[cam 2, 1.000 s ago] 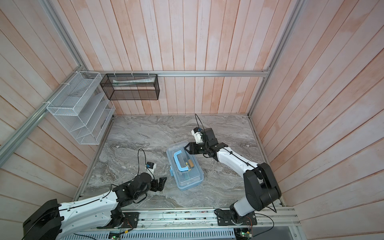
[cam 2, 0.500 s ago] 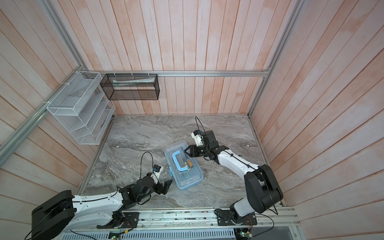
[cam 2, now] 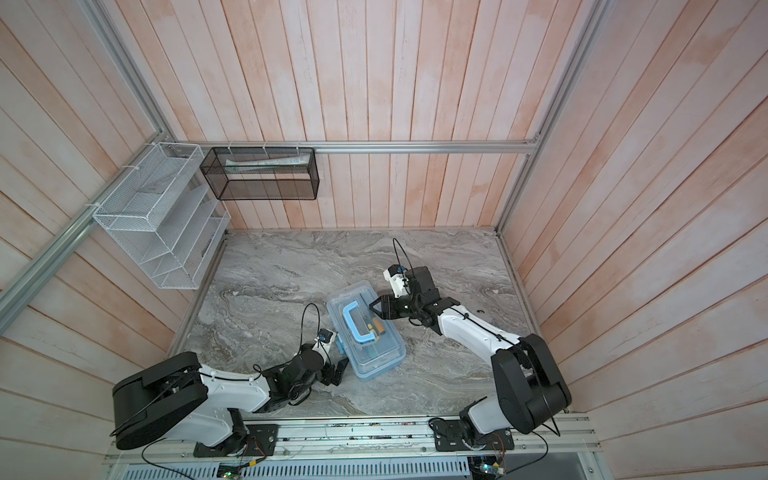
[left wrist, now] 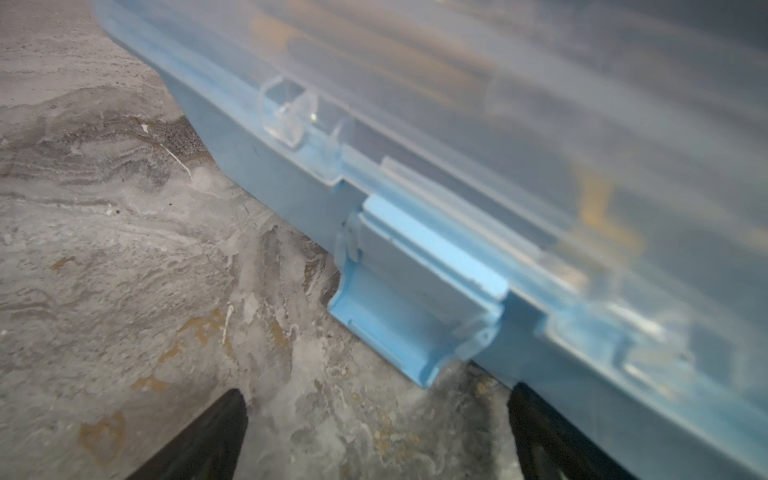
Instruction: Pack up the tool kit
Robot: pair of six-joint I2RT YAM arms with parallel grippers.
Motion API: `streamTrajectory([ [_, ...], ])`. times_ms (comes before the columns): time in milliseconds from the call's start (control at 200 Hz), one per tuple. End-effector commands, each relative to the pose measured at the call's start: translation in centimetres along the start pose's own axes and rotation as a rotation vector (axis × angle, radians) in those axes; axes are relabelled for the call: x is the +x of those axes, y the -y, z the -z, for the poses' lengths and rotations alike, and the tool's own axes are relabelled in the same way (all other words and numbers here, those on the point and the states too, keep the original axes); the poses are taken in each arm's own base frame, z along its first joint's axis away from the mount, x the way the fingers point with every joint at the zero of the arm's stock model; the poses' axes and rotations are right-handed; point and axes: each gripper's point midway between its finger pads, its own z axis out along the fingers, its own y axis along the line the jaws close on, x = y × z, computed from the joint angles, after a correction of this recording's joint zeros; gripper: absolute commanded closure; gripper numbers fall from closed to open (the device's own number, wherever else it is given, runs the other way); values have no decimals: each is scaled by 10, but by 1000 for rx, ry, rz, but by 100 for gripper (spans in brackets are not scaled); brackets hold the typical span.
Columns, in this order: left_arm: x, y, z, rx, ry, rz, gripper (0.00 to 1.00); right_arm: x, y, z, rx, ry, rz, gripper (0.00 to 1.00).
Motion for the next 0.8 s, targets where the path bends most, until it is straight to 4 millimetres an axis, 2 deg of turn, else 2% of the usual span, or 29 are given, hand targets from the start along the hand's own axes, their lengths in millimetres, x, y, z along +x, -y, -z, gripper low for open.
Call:
streamTrajectory([
  [0,-8,-5,-3,-43,40,-7,0,5,-15,2,-62,0,12,48],
  [170,-4,-25,-1,-147,52,27,0,9,-13,4,-63,14,-7,48],
  [415,-11,-37,3,-177,88,60,0,19,-11,5,-74,7,-44,48],
  [575,-5,-47,6,-227,71,101,0,18,-11,5,-71,9,-49,48],
  [795,-7,-46,9,-211,60,131,0,19,-11,5,-72,9,-49,48],
])
